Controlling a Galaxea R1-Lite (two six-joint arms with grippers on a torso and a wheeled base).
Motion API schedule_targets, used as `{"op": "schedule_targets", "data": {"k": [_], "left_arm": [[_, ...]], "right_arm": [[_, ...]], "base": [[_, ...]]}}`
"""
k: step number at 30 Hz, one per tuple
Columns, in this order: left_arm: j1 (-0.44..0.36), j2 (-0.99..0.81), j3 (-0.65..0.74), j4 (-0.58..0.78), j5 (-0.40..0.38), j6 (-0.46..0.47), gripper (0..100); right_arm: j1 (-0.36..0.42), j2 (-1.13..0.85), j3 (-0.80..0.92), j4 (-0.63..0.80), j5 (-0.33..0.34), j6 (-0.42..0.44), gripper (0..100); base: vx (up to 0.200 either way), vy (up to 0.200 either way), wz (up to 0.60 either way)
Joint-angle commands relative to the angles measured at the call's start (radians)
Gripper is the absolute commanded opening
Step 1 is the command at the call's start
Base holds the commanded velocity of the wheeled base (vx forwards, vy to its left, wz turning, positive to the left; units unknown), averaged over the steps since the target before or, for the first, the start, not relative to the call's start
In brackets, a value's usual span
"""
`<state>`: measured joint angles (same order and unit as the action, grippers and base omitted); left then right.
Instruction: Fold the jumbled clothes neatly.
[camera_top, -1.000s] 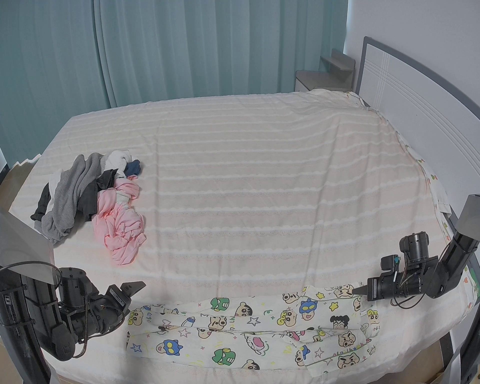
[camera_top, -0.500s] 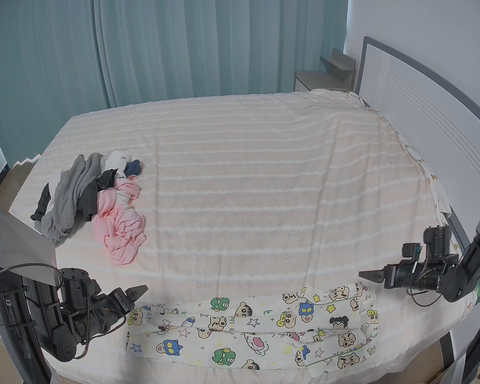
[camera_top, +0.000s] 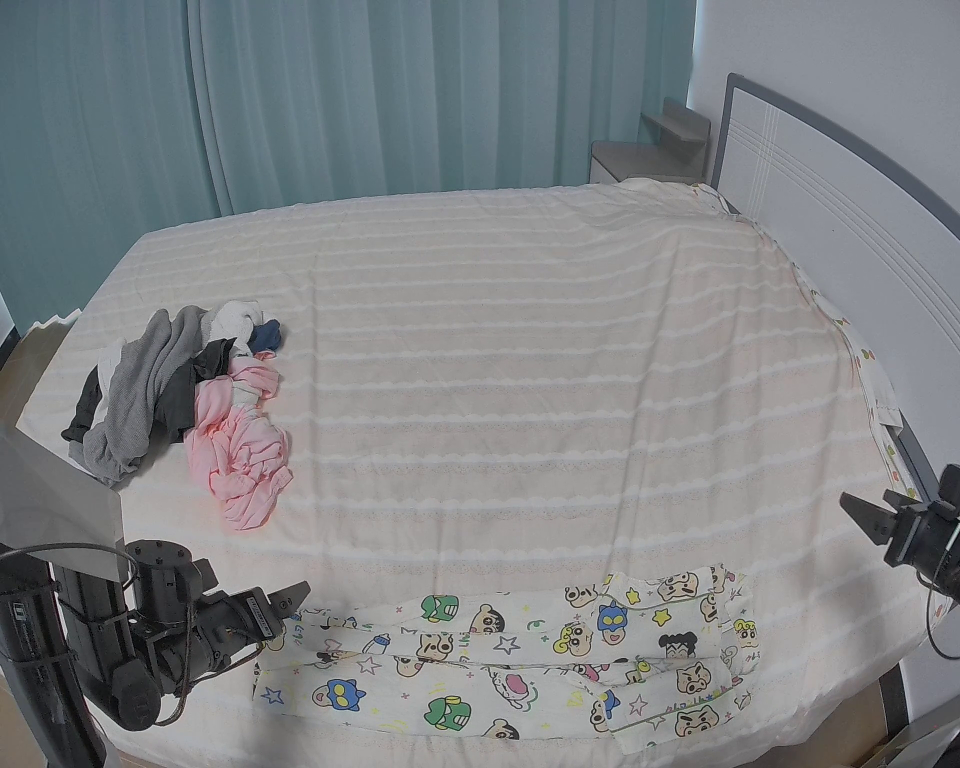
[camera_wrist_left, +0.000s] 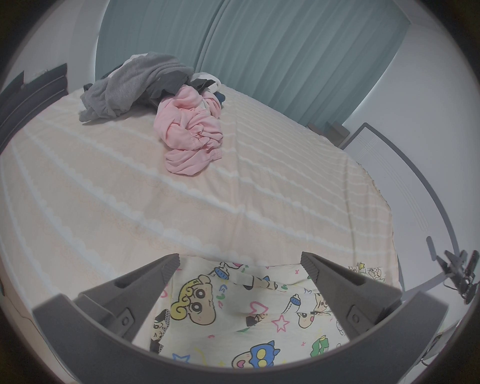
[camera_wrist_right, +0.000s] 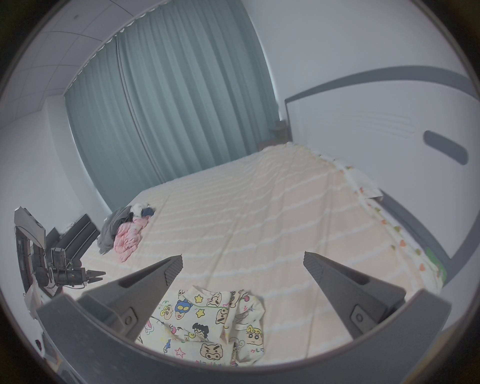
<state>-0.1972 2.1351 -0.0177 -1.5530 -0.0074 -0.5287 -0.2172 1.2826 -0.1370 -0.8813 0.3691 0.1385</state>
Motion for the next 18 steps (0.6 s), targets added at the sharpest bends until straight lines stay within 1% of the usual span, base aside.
{"op": "schedule_targets", "data": {"k": [1, 5, 9, 12, 14, 17, 18], "left_arm": [[-0.045, 0.012, 0.002, -0.018, 0.087, 0.004, 100], [-0.045, 0.037, -0.005, -0.018, 0.129, 0.001, 100], [-0.042, 0.04, -0.015, -0.018, 0.132, 0.003, 100], [-0.037, 0.04, -0.019, -0.018, 0.127, 0.007, 100], [-0.014, 0.065, -0.03, -0.018, 0.104, 0.032, 100], [0.056, 0.106, -0.076, -0.018, 0.034, 0.11, 100], [0.09, 0.112, -0.091, -0.018, -0.02, 0.141, 100]], "right_arm": [[-0.11, -0.279, 0.091, 0.005, -0.001, 0.001, 100], [-0.11, -0.284, 0.039, 0.068, 0.01, 0.006, 100], [-0.11, -0.298, 0.025, 0.137, 0.036, 0.009, 100], [-0.11, -0.296, 0.025, 0.146, 0.062, 0.009, 100], [-0.11, -0.295, 0.025, 0.162, 0.082, 0.01, 100], [-0.108, -0.302, 0.025, 0.176, 0.085, 0.009, 100], [-0.106, -0.302, 0.028, 0.179, 0.085, 0.009, 100]], "base": [[-0.2, 0.0, 0.0], [-0.2, 0.0, 0.0], [-0.2, 0.0, 0.0], [-0.2, 0.0, 0.0], [0.0, 0.0, 0.0], [0.0, 0.0, 0.0], [0.0, 0.0, 0.0]]}}
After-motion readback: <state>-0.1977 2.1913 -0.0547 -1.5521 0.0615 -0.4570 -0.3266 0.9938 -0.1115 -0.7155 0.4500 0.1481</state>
